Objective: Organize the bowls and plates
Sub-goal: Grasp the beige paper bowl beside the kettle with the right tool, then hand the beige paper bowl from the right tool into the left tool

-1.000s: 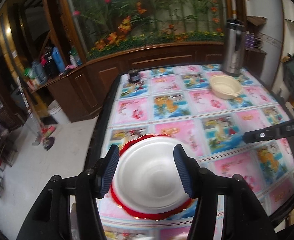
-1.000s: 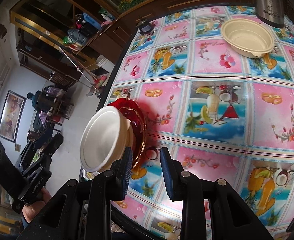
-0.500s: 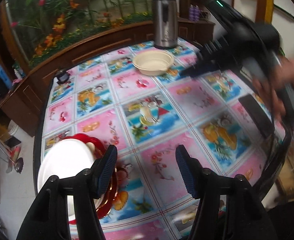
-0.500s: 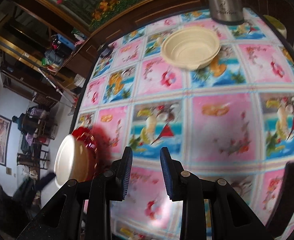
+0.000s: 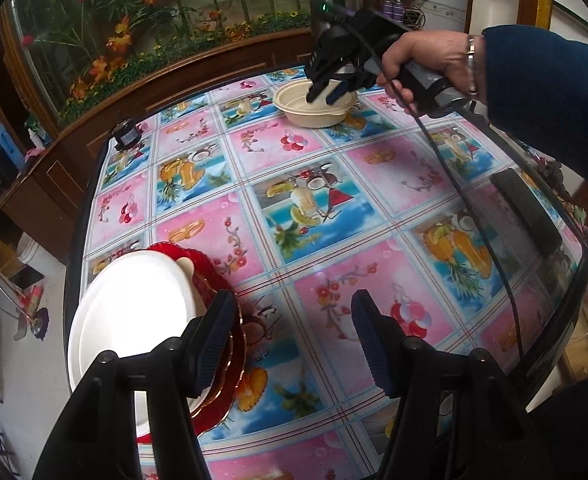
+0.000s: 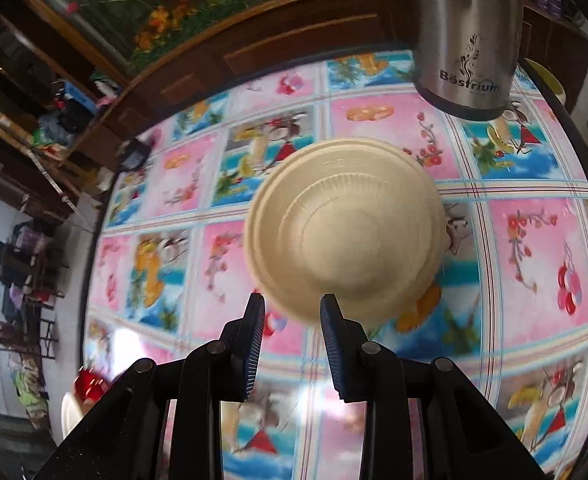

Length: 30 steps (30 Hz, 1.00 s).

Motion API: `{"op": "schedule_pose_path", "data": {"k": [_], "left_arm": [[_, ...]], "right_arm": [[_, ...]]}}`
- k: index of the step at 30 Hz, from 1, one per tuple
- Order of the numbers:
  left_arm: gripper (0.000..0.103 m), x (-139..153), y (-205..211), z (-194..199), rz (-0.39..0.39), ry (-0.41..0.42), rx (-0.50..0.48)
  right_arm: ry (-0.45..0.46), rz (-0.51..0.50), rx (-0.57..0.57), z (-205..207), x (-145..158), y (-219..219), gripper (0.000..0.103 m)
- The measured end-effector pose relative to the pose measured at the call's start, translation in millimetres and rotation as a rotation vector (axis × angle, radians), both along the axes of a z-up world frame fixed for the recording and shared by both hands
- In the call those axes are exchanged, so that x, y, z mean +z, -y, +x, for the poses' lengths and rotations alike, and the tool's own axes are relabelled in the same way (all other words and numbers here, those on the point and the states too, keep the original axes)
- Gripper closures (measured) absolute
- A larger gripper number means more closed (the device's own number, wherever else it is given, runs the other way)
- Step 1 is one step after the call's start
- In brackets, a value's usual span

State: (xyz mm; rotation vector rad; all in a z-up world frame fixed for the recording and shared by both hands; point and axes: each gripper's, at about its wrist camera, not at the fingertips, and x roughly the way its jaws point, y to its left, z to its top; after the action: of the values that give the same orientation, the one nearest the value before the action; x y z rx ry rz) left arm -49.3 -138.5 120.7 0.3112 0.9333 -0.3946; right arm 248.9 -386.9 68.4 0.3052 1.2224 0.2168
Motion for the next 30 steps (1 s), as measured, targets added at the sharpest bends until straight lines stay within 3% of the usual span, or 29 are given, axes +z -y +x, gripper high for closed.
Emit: {"op": "schedule_pose_path", "data": {"k": [3, 8, 14, 17, 19, 22, 26, 30], "left_arm": [[0.043, -1, -3, 5, -0.01, -0.008, 0.01], [0.043, 0, 1, 12, -0.03, -0.011, 0.001], [0.043, -1, 15, 15, -0.058, -0.041, -0.033], [0.043, -4, 24, 15, -0.07, -0.064, -0.05], [0.043, -4, 31, 15, -0.091, -0.083, -0.059], [0.043, -4, 40, 19, -0.139, -0.124, -0.062], [0.043, -8, 51, 29, -0.212, -0.196, -0.072], [0.044, -21, 66, 43, -0.244, -0.261, -0.086]], "right_arm": [[-0.054, -0.006, -0.002, 7, -17, 1, 0.072], [-0.111, -0.013, 0.118, -22, -20, -3, 0.072], [-0.178, -0.08, 0.394, -120, -19, -10, 0.064], [-0.119, -0.218, 0.542, -181, -11, -7, 0.063], [-0.05, -0.213, 0.478, -210, 7, 14, 0.063], [0.028, -0.057, 0.287, -242, 33, 57, 0.063], [0.05, 0.054, 0.069, -288, 35, 92, 0.063], [0.03, 0.182, -0.051, -317, 28, 104, 0.063]]}}
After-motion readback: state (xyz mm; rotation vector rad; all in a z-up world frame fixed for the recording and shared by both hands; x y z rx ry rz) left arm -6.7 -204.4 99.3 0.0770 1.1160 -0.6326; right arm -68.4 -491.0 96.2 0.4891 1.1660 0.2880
